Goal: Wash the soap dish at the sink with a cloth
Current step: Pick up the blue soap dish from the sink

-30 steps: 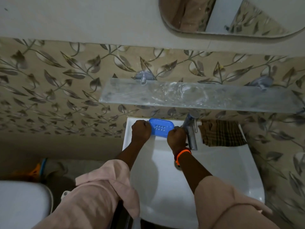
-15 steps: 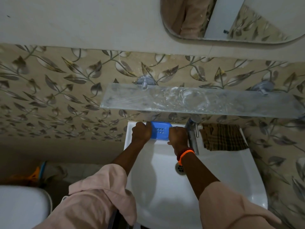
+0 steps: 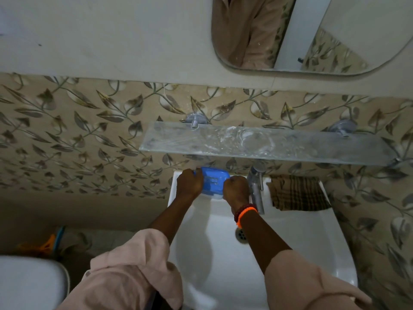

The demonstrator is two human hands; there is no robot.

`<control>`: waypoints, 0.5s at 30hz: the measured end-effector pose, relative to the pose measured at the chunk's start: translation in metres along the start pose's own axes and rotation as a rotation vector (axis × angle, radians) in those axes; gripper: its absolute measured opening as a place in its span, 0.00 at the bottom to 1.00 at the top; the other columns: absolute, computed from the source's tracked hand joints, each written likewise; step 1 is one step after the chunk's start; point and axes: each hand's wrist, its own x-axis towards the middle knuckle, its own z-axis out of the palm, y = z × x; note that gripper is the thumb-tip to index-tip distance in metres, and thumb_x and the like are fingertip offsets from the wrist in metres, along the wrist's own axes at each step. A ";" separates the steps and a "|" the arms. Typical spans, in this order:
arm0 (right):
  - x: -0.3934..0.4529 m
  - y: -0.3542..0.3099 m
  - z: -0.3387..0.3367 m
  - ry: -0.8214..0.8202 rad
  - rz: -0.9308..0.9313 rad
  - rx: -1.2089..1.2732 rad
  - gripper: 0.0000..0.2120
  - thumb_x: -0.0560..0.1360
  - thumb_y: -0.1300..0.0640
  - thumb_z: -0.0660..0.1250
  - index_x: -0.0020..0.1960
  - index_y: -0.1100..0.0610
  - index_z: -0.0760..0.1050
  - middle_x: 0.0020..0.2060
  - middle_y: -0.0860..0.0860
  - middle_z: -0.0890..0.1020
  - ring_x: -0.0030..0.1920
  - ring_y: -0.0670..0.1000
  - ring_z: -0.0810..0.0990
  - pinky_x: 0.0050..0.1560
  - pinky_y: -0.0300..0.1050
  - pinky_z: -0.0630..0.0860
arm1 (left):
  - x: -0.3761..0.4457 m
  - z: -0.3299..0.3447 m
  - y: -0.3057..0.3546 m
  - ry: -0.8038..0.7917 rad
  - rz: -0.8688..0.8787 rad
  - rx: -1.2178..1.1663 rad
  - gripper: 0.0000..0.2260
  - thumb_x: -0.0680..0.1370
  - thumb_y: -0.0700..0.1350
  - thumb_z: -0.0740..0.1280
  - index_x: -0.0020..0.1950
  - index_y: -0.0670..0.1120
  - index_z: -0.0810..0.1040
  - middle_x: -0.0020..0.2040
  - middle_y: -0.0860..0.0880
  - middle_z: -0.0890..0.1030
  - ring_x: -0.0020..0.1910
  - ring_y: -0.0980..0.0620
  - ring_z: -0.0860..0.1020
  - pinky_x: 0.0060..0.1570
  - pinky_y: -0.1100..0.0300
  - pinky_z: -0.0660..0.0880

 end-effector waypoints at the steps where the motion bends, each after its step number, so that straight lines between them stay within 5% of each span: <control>1: -0.002 0.002 0.000 -0.002 -0.017 -0.005 0.10 0.74 0.65 0.59 0.41 0.65 0.78 0.34 0.56 0.80 0.38 0.59 0.82 0.41 0.58 0.84 | -0.003 -0.001 0.000 0.029 0.006 0.000 0.22 0.85 0.52 0.58 0.53 0.34 0.80 0.53 0.35 0.83 0.55 0.36 0.80 0.53 0.50 0.74; 7: -0.038 0.021 -0.019 -0.005 -0.141 0.135 0.11 0.74 0.66 0.61 0.40 0.58 0.80 0.36 0.56 0.84 0.38 0.58 0.85 0.41 0.58 0.84 | -0.041 -0.009 -0.017 0.088 -0.022 -0.390 0.13 0.84 0.48 0.60 0.56 0.43 0.81 0.53 0.41 0.84 0.55 0.39 0.81 0.56 0.46 0.78; 12: -0.090 0.049 -0.052 -0.077 -0.029 0.402 0.07 0.76 0.65 0.66 0.46 0.57 0.82 0.40 0.55 0.87 0.40 0.54 0.86 0.42 0.53 0.85 | -0.094 0.003 -0.019 0.062 -0.099 -0.961 0.11 0.86 0.49 0.57 0.58 0.47 0.78 0.52 0.43 0.82 0.47 0.46 0.81 0.41 0.55 0.79; 15: -0.118 0.062 -0.077 -0.088 0.070 0.537 0.04 0.77 0.66 0.67 0.48 0.60 0.81 0.44 0.58 0.86 0.43 0.54 0.87 0.41 0.48 0.84 | -0.123 0.020 -0.017 -0.079 -0.240 -1.270 0.21 0.82 0.62 0.60 0.63 0.46 0.76 0.58 0.37 0.84 0.51 0.40 0.83 0.56 0.45 0.78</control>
